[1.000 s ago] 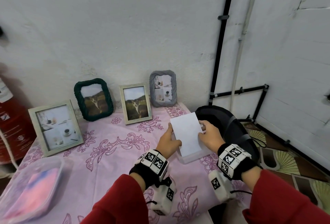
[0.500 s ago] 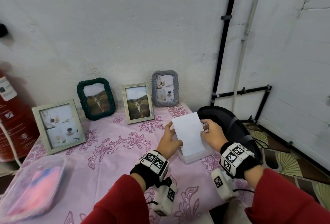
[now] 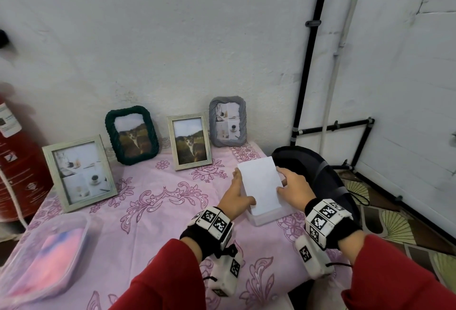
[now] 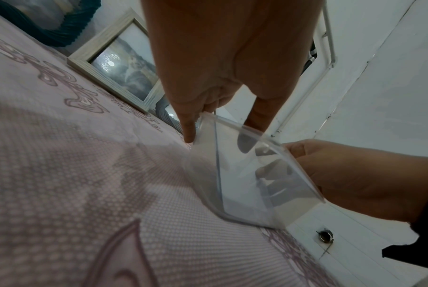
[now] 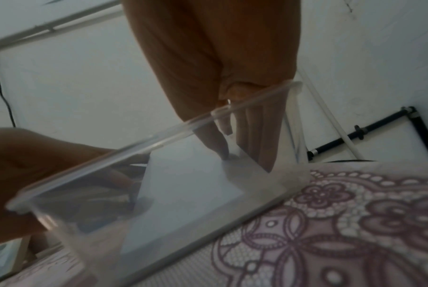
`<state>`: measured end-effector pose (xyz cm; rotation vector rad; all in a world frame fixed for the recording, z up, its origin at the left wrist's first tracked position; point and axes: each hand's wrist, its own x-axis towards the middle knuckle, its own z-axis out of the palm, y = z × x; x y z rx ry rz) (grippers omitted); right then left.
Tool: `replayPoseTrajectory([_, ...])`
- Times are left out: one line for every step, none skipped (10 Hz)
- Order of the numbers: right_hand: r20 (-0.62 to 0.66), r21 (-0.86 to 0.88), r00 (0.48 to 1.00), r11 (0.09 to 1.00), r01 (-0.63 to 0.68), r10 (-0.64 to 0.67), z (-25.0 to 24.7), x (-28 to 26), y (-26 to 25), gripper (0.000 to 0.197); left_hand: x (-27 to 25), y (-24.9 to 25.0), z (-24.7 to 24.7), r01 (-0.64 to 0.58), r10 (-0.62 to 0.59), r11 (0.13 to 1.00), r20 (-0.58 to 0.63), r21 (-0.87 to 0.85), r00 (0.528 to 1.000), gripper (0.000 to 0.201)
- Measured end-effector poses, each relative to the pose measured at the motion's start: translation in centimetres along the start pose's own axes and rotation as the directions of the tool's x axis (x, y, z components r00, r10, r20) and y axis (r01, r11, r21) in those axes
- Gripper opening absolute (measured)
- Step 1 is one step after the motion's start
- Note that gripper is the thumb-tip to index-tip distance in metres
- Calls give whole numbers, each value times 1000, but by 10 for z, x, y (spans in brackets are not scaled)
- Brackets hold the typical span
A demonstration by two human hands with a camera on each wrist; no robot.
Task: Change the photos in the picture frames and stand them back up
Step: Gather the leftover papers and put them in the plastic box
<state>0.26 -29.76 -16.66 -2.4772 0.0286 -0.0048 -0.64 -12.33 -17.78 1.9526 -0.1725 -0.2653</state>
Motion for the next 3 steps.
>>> replayPoseTrajectory([17, -12, 1000, 1000, -5, 5, 1, -2, -1, 56, 0, -2, -1, 25, -26, 1000, -20, -16, 999, 98])
replayPoseTrajectory([-15, -20, 999, 999, 30, -30, 2, -7, -5, 55, -5, -2, -6, 64, -67, 997, -78, -43, 995, 96])
replayPoseTrajectory([-122, -36, 989, 996, 77, -81, 7, -12, -3, 55, -12, -7, -9, 38, -47, 997, -137, -70, 989, 92])
